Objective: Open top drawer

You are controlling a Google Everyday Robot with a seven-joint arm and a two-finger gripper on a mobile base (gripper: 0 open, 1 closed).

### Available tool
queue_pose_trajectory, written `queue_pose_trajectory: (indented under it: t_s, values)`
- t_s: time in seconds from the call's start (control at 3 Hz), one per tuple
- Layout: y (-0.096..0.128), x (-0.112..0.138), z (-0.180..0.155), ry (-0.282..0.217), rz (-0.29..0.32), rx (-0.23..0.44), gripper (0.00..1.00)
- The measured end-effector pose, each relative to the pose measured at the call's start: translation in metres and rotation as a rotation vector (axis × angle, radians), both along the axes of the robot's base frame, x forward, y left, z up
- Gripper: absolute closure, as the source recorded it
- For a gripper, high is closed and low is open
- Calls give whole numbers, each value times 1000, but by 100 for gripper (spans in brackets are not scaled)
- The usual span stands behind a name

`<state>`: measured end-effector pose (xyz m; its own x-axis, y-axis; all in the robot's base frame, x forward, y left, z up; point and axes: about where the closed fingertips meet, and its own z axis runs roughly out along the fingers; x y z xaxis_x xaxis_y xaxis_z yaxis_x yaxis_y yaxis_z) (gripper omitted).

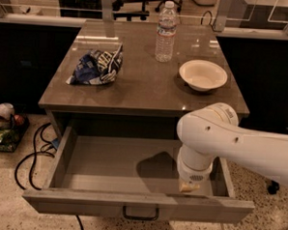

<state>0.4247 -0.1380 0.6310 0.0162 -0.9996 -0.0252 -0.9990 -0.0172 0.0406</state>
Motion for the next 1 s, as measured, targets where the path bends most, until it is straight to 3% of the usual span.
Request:
queue_pose_trajectory:
  t_s: [0.33, 0.67, 1.0]
  values:
    - [-1, -41, 6, -5, -39, -5, 100]
    - [-1, -40, 6, -5, -39, -5, 100]
    - [1, -66, 7, -5, -56, -1, 100]
